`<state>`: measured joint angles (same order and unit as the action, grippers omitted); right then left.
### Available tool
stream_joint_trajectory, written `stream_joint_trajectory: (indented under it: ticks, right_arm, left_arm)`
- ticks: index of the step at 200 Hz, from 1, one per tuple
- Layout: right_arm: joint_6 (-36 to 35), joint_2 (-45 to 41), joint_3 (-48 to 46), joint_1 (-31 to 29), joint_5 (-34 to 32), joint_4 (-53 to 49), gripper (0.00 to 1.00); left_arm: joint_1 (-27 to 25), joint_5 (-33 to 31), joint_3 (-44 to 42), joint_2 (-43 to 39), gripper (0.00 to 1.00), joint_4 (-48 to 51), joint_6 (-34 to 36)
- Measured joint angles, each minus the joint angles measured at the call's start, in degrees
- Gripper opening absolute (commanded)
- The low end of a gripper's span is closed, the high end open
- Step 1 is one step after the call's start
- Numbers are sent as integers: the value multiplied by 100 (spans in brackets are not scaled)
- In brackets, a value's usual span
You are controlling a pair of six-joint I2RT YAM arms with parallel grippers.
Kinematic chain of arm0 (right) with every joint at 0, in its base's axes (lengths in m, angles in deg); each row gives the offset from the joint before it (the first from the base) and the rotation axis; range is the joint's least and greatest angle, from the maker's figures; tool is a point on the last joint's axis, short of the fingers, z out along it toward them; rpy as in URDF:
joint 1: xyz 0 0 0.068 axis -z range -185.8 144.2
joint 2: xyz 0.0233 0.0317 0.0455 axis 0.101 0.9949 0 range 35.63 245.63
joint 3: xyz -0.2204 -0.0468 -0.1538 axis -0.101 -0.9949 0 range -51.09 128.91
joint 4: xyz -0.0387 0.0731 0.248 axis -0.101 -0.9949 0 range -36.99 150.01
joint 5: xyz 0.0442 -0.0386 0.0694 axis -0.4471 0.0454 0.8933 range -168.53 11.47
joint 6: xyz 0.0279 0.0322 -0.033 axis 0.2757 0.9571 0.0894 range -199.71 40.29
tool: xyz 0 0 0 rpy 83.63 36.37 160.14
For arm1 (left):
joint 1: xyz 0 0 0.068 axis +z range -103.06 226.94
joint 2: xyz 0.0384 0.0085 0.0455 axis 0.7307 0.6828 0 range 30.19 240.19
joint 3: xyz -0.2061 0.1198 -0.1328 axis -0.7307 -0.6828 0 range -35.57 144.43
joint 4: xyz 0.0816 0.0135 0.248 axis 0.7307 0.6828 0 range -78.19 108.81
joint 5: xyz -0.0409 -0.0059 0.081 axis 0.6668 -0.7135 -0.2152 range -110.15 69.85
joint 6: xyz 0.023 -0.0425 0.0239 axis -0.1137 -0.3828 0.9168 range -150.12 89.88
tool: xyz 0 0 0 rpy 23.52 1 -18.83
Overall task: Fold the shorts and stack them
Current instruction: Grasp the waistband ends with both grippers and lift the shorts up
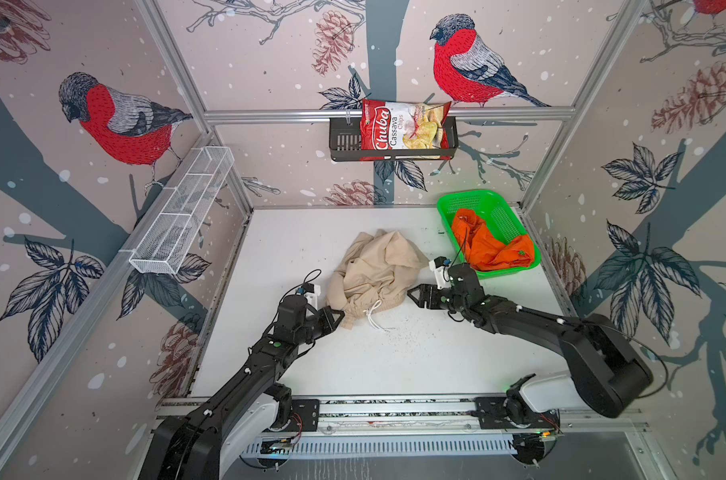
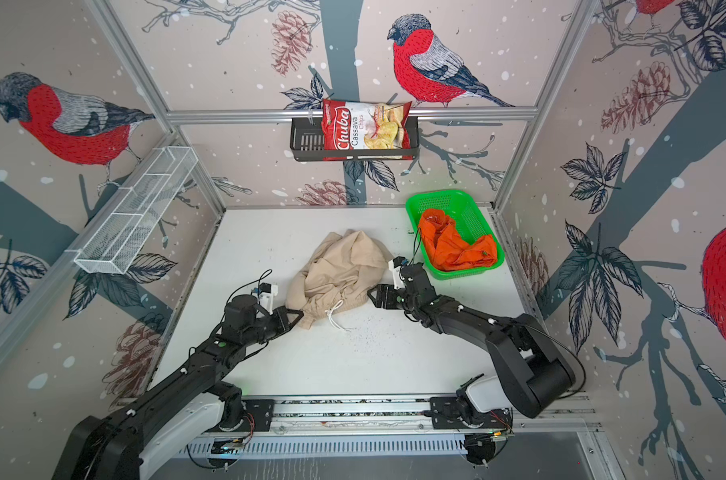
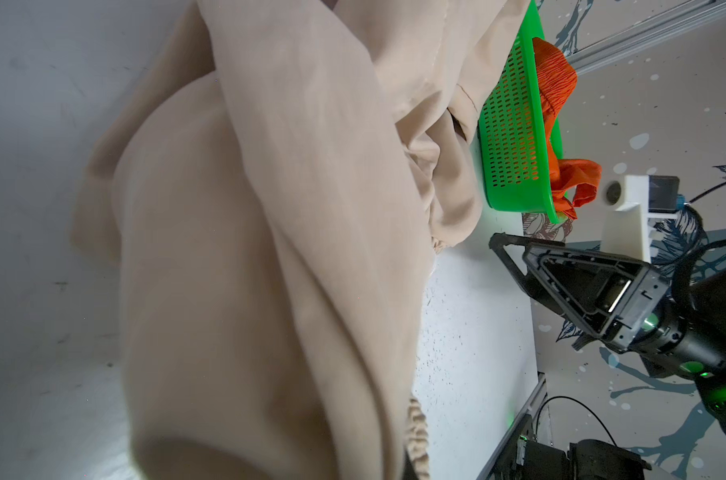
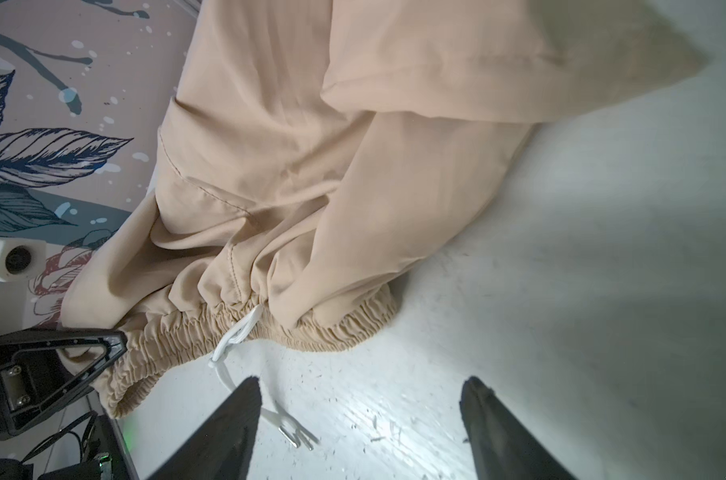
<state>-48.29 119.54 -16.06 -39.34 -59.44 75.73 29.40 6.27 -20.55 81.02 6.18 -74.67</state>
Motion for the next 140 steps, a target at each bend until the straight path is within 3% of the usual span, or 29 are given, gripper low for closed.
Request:
stream_joint_trajectory:
  ticks: [50,62,103,140]
  right_arm:
    - [-138,1281,756,-450,59,382,71]
    - [-151,1526,905,-501,39,433,62]
    - [-144,1882,1209,-459,-243,457,16]
    - [-164,1266,1362,-350,-411,199,4]
  left_arm:
    - [9,-118,31,-57,0,90,0]
    - [9,-157,44,-85,0,105,0]
    - [11,-227,118,-212,0,203,2]
    - [13,-223,393,-461,0,249,72]
